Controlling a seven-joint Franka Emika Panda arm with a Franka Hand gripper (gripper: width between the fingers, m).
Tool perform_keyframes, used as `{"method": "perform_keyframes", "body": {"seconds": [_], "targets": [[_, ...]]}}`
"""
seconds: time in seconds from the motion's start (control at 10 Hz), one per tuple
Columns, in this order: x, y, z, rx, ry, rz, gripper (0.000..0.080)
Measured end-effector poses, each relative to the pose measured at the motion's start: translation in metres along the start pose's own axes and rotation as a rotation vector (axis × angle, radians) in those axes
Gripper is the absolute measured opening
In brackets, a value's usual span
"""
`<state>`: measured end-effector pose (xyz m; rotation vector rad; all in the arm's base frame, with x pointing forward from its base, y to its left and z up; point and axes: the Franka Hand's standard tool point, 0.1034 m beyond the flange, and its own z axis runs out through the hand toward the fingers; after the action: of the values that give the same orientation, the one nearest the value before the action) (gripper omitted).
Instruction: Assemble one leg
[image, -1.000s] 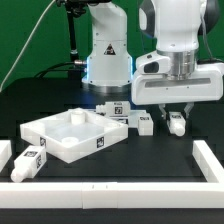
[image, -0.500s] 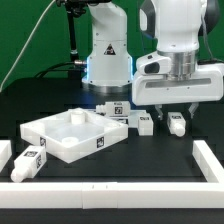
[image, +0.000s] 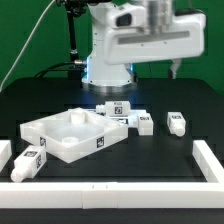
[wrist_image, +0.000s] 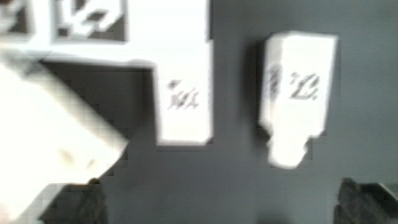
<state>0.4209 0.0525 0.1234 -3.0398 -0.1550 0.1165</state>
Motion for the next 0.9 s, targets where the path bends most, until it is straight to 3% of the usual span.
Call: {"method": "perform_keyframes", "body": {"seconds": [0.1,0.2,0.6,0.7,0.8,0.9], "targets": [[0.009,0.022,-0.003,0.006,0.014,-0.053,0.0649],[0.016,0.027,-0.005,0.008,0.021,-0.052,0.0649],[0.014,0.025,-0.003,0.008,0.016,-0.058,0.0649],[0.013,0.033,0.001,0.01,0.014,-0.138,0.0649],[0.008,0.064,0.01,0.016,0.001,-0.22,0.0649],[0.013,0.093,0.009,0.008,0.008,-0.307,0.0649]]}}
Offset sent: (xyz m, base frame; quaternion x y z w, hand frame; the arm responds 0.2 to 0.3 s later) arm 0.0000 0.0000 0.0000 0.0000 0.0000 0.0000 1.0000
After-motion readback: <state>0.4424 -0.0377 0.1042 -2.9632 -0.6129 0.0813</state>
